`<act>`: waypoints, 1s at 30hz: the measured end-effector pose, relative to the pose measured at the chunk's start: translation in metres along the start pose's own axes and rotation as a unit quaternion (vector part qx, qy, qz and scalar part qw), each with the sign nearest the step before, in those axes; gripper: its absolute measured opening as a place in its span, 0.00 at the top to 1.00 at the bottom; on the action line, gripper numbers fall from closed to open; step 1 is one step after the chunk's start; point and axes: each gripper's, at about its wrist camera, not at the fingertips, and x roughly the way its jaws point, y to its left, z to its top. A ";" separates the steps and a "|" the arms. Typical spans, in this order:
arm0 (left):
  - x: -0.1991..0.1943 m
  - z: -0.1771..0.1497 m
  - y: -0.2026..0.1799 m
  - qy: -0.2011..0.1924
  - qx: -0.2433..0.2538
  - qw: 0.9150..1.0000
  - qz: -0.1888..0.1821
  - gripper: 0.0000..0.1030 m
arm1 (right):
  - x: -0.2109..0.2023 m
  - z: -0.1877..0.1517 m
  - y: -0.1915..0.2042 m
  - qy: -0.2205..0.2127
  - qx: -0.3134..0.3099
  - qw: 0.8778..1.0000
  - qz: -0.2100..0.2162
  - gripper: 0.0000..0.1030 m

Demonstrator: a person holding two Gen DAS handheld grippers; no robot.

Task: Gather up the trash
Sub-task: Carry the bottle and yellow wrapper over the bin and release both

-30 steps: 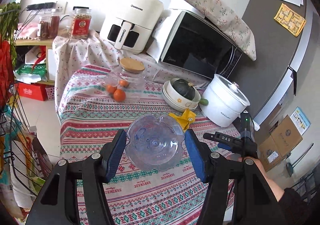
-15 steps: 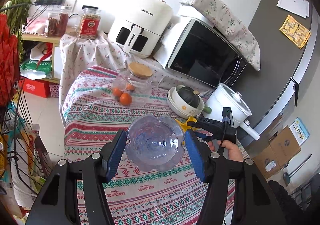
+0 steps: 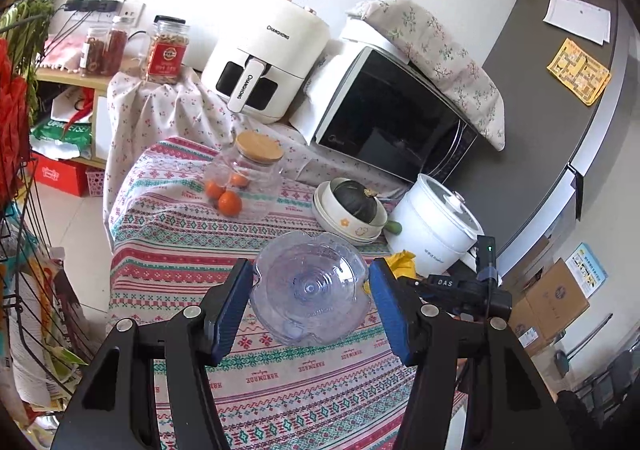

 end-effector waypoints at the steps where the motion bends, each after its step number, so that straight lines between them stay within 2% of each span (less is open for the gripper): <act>1: 0.000 -0.001 -0.005 0.000 0.003 1.000 -0.005 0.39 | -0.012 -0.004 0.000 -0.003 -0.007 1.000 -0.002 0.87; 9: 0.006 -0.015 -0.044 0.017 0.028 0.999 -0.035 0.39 | -0.097 -0.049 -0.032 -0.019 -0.013 0.999 -0.030 0.88; 19: 0.011 -0.032 -0.089 0.037 0.047 0.996 -0.070 0.39 | -0.178 -0.104 -0.061 -0.042 -0.030 0.997 -0.053 0.88; 24: 0.017 -0.042 -0.112 0.049 0.058 0.993 -0.088 0.39 | -0.206 -0.123 -0.087 -0.058 -0.015 0.997 -0.052 0.88; 30: 0.025 -0.052 -0.139 0.063 0.071 0.990 -0.109 0.39 | -0.232 -0.130 -0.104 -0.067 -0.006 0.996 -0.061 0.88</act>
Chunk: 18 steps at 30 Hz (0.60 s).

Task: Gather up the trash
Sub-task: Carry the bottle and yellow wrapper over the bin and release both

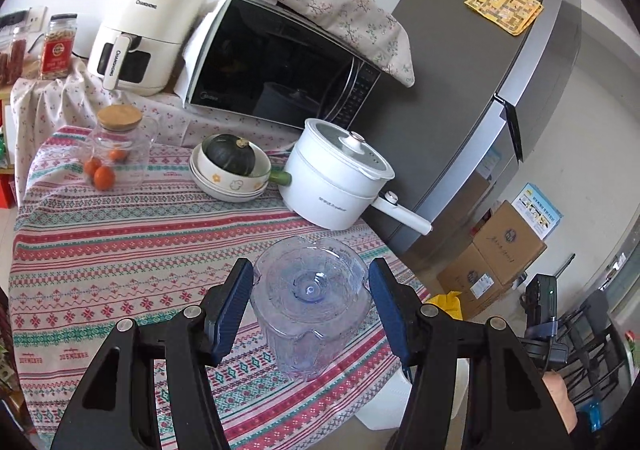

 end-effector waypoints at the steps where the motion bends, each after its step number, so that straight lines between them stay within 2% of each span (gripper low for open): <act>1: 0.003 -0.001 -0.005 0.003 0.003 1.000 -0.003 0.39 | -0.004 -0.001 -0.003 -0.002 0.000 1.000 -0.002 0.88; 18: 0.055 -0.029 -0.096 0.052 0.049 0.995 -0.067 0.39 | -0.060 -0.017 -0.081 -0.017 0.043 0.997 -0.057 0.88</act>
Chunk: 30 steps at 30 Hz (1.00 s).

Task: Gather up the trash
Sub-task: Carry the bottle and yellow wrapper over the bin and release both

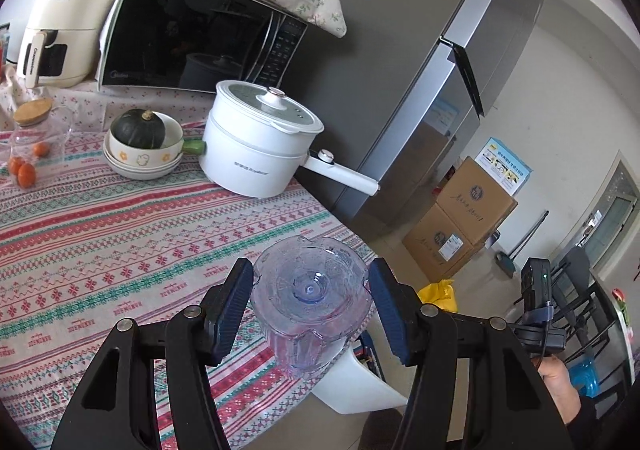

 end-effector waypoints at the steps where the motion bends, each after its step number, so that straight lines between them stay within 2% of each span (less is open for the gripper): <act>1: 0.003 -0.001 -0.005 0.002 0.002 1.000 -0.006 0.39 | -0.003 -0.002 -0.006 0.000 0.003 1.000 -0.005 0.88; 10: 0.040 -0.017 -0.067 0.031 0.035 0.997 -0.054 0.39 | -0.032 -0.011 -0.068 -0.008 0.040 0.998 -0.038 0.88; 20: 0.101 -0.054 -0.128 0.076 0.075 0.990 -0.091 0.39 | -0.049 -0.031 -0.134 -0.004 0.085 0.993 -0.080 0.88; 24: 0.134 -0.075 -0.149 0.092 0.095 0.987 -0.091 0.39 | -0.050 -0.038 -0.154 0.003 0.099 0.990 -0.096 0.88; 30: 0.173 -0.095 -0.163 0.091 0.111 0.986 -0.085 0.39 | -0.044 -0.045 -0.173 0.025 0.104 0.988 -0.110 0.88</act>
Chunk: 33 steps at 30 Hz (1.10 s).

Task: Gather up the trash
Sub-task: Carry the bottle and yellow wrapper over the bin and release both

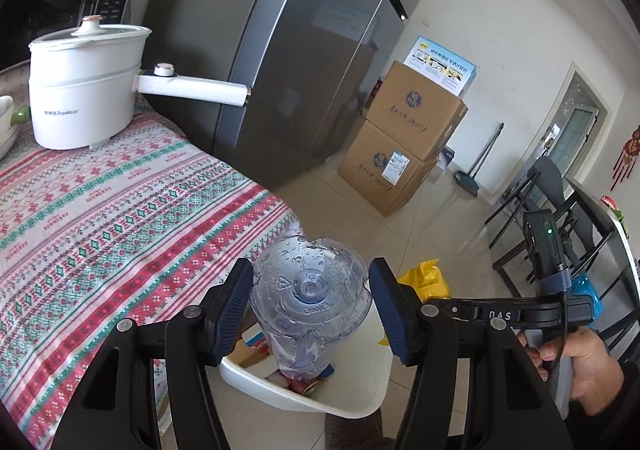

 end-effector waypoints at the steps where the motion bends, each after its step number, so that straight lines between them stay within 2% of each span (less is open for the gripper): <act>1: 0.007 0.000 0.001 0.003 0.000 1.000 0.000 0.39 | 0.001 -0.001 -0.002 0.003 0.001 1.000 -0.001 0.88; 6: 0.036 -0.010 0.006 0.034 0.004 0.999 0.010 0.39 | 0.007 -0.002 -0.004 0.012 -0.004 1.000 -0.006 0.88; 10: 0.055 -0.018 0.014 0.076 0.009 0.997 0.017 0.38 | 0.012 -0.003 -0.004 0.018 -0.010 1.000 -0.011 0.88; 11: 0.058 -0.020 0.016 0.088 0.008 0.996 0.024 0.34 | 0.013 -0.003 -0.003 0.019 -0.011 1.000 -0.012 0.88; 12: 0.060 -0.020 0.018 0.099 0.008 0.994 0.036 0.25 | 0.013 -0.003 -0.002 0.020 -0.012 1.000 -0.013 0.88; 13: 0.060 -0.021 0.020 0.105 0.010 0.993 0.049 0.21 | 0.014 -0.003 -0.001 0.020 -0.013 1.000 -0.014 0.88; 15: 0.055 -0.022 0.023 0.101 0.017 0.992 0.077 0.09 | 0.013 -0.003 0.001 0.019 -0.013 1.000 -0.014 0.88; 17: 0.048 -0.021 0.028 0.104 0.022 0.990 0.096 0.06 | 0.013 -0.002 0.003 0.018 -0.015 1.000 -0.014 0.88; 26: 0.001 -0.020 0.049 0.099 0.015 0.987 0.128 0.01 | 0.024 0.000 0.017 0.026 -0.027 0.999 -0.026 0.87; 31: -0.027 -0.024 0.056 0.093 0.013 0.985 0.145 0.00 | 0.030 0.004 0.030 0.027 -0.039 0.998 -0.035 0.83; 32: -0.033 -0.025 0.057 0.092 0.012 0.985 0.147 0.00 | 0.031 0.004 0.033 0.030 -0.041 0.998 -0.036 0.68; 33: -0.038 -0.026 0.059 0.090 0.011 0.984 0.150 0.00 | 0.031 0.005 0.035 0.030 -0.037 0.998 -0.038 0.45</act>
